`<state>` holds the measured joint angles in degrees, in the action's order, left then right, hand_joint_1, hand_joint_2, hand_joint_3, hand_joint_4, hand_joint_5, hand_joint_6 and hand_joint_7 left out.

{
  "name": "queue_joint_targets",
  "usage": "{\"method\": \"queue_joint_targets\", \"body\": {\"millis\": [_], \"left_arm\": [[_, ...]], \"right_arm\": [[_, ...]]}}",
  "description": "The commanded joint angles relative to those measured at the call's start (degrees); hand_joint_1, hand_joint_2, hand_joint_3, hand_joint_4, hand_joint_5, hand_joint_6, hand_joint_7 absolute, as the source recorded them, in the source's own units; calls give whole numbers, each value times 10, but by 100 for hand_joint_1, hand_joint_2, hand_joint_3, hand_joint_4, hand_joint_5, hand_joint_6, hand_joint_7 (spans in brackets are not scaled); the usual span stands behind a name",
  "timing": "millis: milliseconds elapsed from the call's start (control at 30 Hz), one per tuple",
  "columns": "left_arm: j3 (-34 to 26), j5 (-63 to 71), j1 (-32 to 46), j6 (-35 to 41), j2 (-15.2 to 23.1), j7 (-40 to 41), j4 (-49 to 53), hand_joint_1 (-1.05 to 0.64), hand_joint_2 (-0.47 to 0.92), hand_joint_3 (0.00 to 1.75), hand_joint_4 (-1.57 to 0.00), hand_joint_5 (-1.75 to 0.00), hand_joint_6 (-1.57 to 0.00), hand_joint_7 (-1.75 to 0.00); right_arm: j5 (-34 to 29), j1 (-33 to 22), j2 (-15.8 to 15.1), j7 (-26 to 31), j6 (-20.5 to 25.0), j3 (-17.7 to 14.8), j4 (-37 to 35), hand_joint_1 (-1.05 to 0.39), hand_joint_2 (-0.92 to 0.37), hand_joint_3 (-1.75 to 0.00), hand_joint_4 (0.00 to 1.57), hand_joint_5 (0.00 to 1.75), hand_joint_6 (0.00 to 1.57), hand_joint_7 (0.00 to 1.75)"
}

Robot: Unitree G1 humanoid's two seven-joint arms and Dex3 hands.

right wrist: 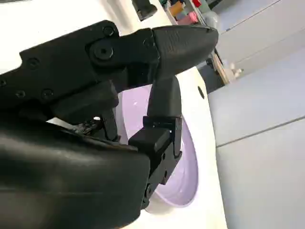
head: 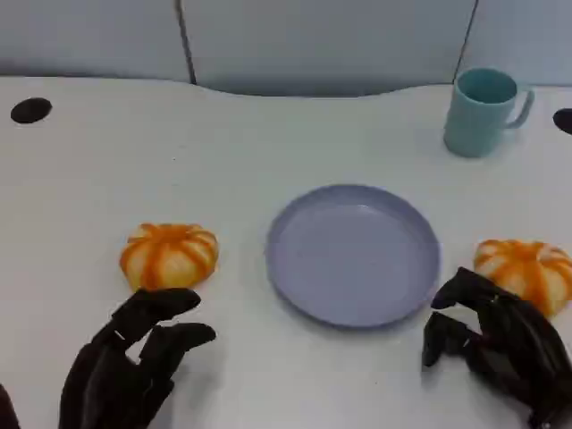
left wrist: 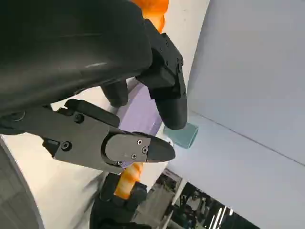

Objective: Grasp the bread from the table and place it into the plate.

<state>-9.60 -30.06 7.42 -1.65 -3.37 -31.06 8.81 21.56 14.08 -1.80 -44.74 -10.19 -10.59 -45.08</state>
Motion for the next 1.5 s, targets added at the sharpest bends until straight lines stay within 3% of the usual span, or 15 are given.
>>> {"method": "queue_joint_targets", "body": {"millis": [33, 1200, 1300, 1333, 1400, 1500], "left_arm": [[-3, 2, 0, -7, 5, -2, 5, -40, 92, 31, -45, -174, -47, -114], [-6, -12, 2, 1, 10, 0, -7, -43, 92, 24, -45, -168, -44, -113], [-9, -7, 1, -13, 9, 3, -10, -40, 92, 25, -45, -157, -46, -104], [-2, 70, -4, -81, 31, 23, -25, -40, 92, 25, -45, -157, -46, -103], [9, 197, -12, -185, 62, 62, -43, -45, 92, 23, -33, -106, -41, -55], [16, 242, -15, -229, 70, 86, -36, -46, 92, 22, -31, -91, -43, -36]], "right_arm": [[-7, -11, -8, 4, 10, 0, -7, -53, -92, -30, 69, 169, 54, 141], [-4, -12, -3, 5, 18, -1, -3, -53, -92, -30, 70, 163, 57, 135], [-5, -12, 0, 5, 11, 0, -5, -53, -92, -30, 70, 163, 56, 134], [-7, -11, 1, 5, 9, 1, -7, -53, -92, -30, 70, 163, 56, 134], [-10, -9, 2, 5, 4, 4, -10, -53, -92, -32, 70, 165, 56, 136], [-10, -8, 2, 4, 0, 5, -13, -53, -92, -32, 69, 166, 55, 137]]}}
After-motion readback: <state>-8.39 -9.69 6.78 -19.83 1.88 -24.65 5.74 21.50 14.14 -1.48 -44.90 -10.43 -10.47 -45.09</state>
